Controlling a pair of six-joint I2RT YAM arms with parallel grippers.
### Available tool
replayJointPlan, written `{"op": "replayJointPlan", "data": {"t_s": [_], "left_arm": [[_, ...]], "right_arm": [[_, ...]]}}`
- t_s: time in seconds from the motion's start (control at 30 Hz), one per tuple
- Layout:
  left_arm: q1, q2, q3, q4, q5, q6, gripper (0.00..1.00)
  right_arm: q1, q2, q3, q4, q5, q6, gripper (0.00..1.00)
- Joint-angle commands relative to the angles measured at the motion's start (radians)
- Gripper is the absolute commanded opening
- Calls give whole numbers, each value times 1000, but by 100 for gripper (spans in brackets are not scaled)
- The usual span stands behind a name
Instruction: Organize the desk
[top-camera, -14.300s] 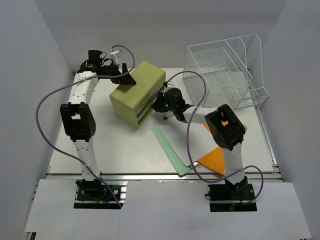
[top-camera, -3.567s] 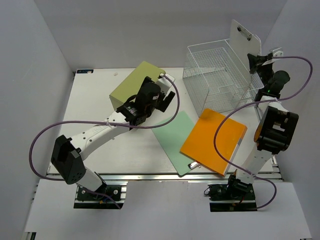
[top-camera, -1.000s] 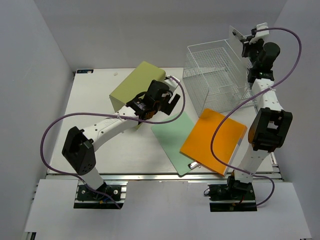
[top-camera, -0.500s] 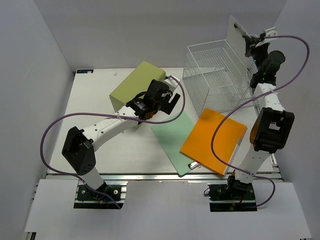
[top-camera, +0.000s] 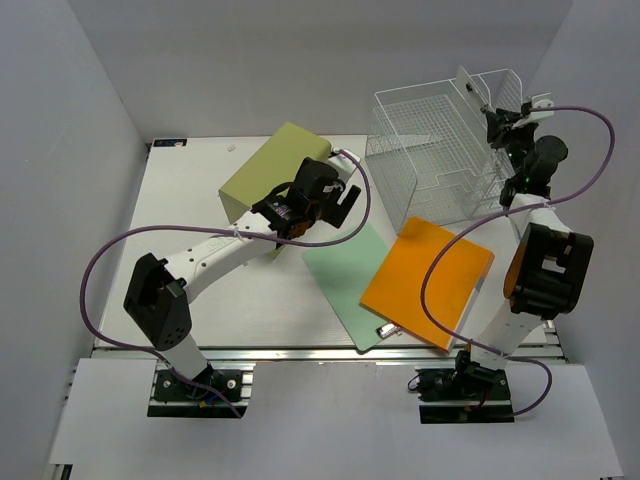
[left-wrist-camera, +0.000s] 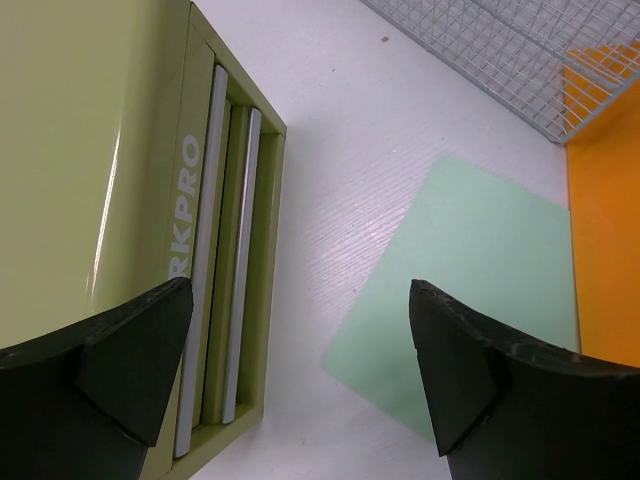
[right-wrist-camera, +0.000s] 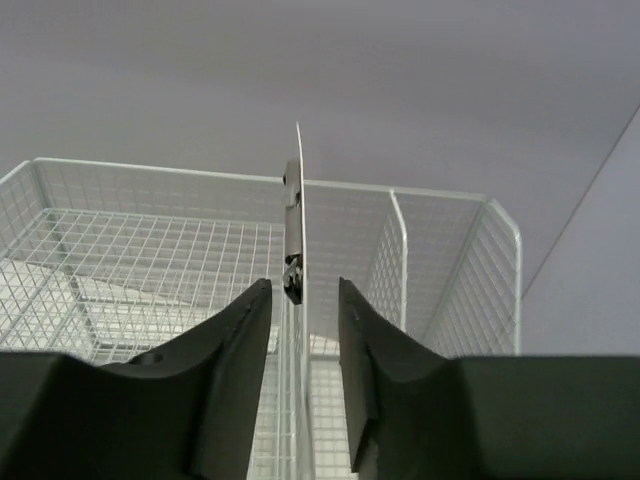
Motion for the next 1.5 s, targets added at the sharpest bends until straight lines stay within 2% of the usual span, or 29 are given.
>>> {"op": "replayJointPlan", "data": {"t_s": [0.0, 0.03, 0.1, 0.13, 0.2, 0.27, 0.33, 0.37, 0.47, 0.7, 0.8, 0.87, 1.07, 1.17, 1.23, 1.37, 1.47], "left_arm": [[-1, -45, 39, 1, 6, -4, 98], [0, -48, 38, 3, 7, -7, 98], [-1, -54, 33, 14, 14, -9, 98], [-1, -59, 33, 15, 18, -11, 98], [-1, -63, 35, 24, 14, -29, 98], [-1, -71, 33, 29, 4, -46, 98], [-1, -72, 44, 17, 21, -78, 98], [-1, -74, 48, -5, 33, -99, 98], [-1, -54, 87, -72, 77, -165, 98], [-1, -46, 99, -200, 254, -323, 98], [-1, -43, 56, -197, 329, -363, 98], [-1, -28, 29, -184, 421, -386, 98], [-1, 101, 39, -157, 575, -492, 98], [-4, 162, 19, -100, 645, -521, 98], [-15, 197, 27, -91, 641, -521, 97], [-69, 256, 59, -103, 532, -520, 95], [-93, 309, 96, -105, 495, -540, 90]], "right_arm": [[3, -83, 12, 28, 24, -16, 41], [3, -90, 22, -7, 32, -21, 51], [2, -97, 84, -62, 59, -21, 64], [2, -107, 105, -122, 74, -19, 77], [2, -126, 151, -170, 108, -19, 89], [2, -179, 162, -252, 137, -21, 89], [2, -262, 182, -363, 237, 8, 89], [2, -294, 190, -510, 281, 69, 89], [3, -423, 173, -794, 499, 204, 89], [3, -668, 11, -1341, 627, 384, 89], [3, -748, -69, -1498, 676, 485, 89], [2, -794, -183, -1511, 632, 521, 89], [2, -928, -408, -1645, 515, 579, 89], [2, -963, -516, -1633, 530, 565, 89], [2, -969, -589, -1568, 541, 564, 89], [2, -933, -664, -1503, 463, 562, 89], [-1, -922, -689, -1465, 506, 568, 89]]}}
